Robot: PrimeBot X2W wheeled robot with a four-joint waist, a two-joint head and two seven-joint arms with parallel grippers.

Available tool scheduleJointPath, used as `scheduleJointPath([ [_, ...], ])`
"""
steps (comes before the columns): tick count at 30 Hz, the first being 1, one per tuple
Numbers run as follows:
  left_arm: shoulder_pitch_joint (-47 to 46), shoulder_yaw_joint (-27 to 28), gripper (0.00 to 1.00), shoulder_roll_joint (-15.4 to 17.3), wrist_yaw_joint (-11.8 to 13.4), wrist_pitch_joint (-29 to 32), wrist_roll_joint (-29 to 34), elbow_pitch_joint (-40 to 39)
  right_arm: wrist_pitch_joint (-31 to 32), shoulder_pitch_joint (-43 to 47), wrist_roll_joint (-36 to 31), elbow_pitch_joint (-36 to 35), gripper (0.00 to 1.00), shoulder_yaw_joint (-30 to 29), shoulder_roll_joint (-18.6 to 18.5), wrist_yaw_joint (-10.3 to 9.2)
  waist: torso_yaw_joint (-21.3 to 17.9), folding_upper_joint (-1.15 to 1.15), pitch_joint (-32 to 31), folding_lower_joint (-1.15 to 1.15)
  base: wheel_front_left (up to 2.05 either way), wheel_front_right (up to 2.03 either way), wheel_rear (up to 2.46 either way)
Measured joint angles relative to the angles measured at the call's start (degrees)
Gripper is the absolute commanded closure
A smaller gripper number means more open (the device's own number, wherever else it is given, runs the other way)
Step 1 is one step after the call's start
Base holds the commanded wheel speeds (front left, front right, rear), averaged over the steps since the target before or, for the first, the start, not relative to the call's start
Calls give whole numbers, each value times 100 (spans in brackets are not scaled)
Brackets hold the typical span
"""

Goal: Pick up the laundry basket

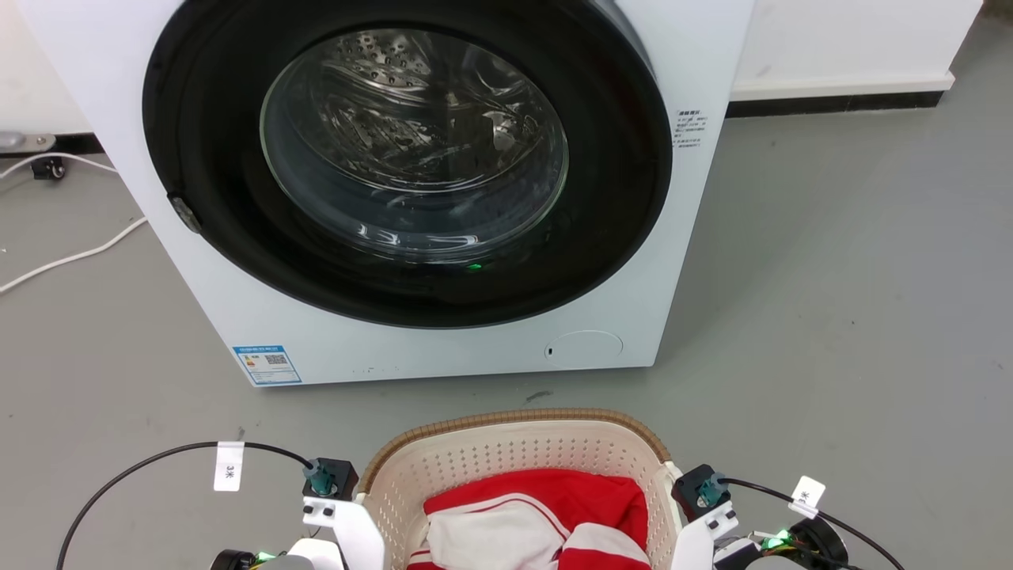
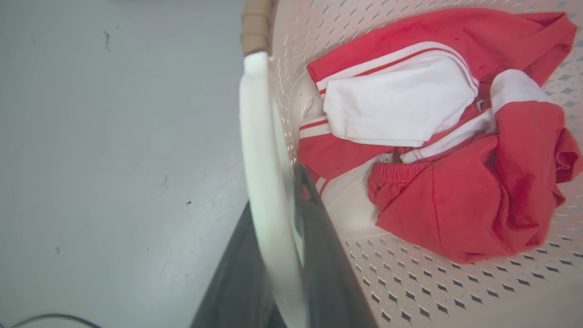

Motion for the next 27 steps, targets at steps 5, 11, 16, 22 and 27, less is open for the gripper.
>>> scheduleJointPath([
  [5,16,-180,100,24,14,160,-180,-58,109,24,174,5,100,172,-20,0,14,0,-97,0,0,0,0],
  [11,21,-367,100,60,14,336,-394,-118,264,27,394,-31,100,390,-70,0,39,0,-130,1,0,0,0],
  [16,21,-505,100,79,15,411,-567,-147,332,-2,546,-63,100,566,-116,1,49,0,-128,1,0,0,0],
  [22,20,-653,100,110,15,455,-744,-159,376,-19,738,-78,100,754,-142,0,65,0,-131,1,0,0,0],
  [27,16,-754,100,131,15,455,-873,-155,394,-37,875,-81,100,898,-149,0,63,0,-125,1,0,0,0],
])
